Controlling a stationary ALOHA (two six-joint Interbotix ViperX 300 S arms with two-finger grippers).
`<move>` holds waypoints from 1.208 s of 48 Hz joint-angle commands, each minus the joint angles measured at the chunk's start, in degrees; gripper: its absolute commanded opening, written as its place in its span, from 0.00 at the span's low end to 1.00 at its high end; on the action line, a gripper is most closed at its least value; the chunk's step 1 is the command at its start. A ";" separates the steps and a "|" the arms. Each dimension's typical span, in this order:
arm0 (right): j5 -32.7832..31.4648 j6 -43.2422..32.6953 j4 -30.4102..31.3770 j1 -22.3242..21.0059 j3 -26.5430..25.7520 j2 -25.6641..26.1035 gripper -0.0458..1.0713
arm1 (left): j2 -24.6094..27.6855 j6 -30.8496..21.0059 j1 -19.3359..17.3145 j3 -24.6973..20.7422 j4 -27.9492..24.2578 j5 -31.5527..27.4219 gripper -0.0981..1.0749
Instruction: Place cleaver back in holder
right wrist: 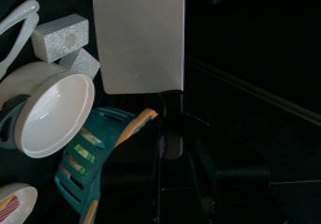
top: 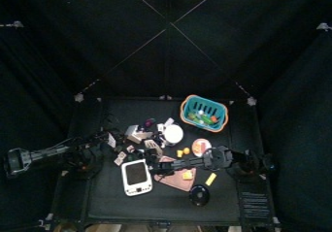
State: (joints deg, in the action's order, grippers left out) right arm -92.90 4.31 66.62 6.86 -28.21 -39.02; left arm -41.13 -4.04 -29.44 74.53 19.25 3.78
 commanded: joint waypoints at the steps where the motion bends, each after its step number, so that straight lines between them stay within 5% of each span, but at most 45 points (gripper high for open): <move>1: 0.09 0.09 0.18 0.00 -0.62 1.41 0.52 | 1.76 0.00 -0.62 -1.41 0.09 0.88 0.82; 18: 0.09 0.09 0.09 -0.26 -0.79 1.41 0.52 | 9.05 0.18 -0.09 -4.31 0.00 0.97 0.82; 58: 0.62 0.18 0.18 0.09 -1.05 1.41 0.52 | 9.49 0.09 3.34 -5.54 0.09 0.97 0.82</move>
State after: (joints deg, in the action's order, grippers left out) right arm -92.72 4.39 66.53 6.77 -28.21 -39.02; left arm -31.73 -4.04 -26.37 70.40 19.25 4.31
